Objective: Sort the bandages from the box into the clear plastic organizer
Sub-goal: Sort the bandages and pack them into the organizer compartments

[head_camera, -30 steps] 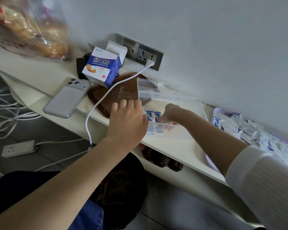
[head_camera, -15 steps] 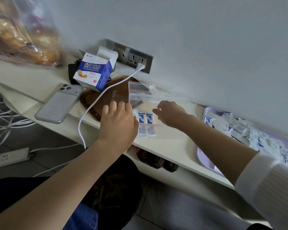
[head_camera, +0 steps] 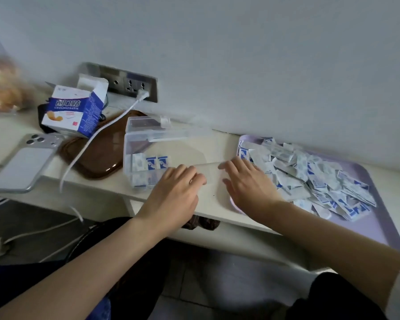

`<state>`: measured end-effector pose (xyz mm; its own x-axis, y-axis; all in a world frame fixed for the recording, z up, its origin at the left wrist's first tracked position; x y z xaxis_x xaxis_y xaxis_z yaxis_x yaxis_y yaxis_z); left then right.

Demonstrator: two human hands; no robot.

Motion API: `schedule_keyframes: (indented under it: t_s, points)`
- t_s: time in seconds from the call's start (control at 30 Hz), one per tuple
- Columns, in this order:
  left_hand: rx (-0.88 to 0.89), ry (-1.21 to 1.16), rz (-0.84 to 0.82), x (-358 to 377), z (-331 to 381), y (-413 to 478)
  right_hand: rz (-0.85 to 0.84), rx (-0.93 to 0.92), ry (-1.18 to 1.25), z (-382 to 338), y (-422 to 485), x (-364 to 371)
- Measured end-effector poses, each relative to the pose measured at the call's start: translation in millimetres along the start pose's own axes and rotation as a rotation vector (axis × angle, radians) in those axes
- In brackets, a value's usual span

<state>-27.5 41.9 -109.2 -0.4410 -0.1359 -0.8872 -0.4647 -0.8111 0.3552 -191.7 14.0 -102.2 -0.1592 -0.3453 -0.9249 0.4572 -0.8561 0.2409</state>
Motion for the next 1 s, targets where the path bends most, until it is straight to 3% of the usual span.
schedule_keyframes:
  t_s: [0.27, 0.43, 1.0]
  points:
    - [0.007, -0.071, -0.185, 62, 36, 16, -0.38, 0.026, -0.092, 88, -64, 38]
    - [-0.05, -0.108, -0.284, 85, 62, 45, -0.594, 0.049, 0.097, 117, -67, 45]
    - [-0.146, 0.007, -0.389, 111, 82, 73, -0.444, 0.155, -0.102, 145, -38, 63]
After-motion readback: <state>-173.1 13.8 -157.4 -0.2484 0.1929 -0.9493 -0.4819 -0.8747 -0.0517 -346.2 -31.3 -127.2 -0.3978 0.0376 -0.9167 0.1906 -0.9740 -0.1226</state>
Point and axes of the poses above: each hand's wrist, its own y-axis towards the middle knuckle, its own x-axis out of the palm, z = x × y, the point moved 2 cm from there along y, towards the middle knuckle, and after that the axes turned 15 degrees about -y, right-handed, at the moved point
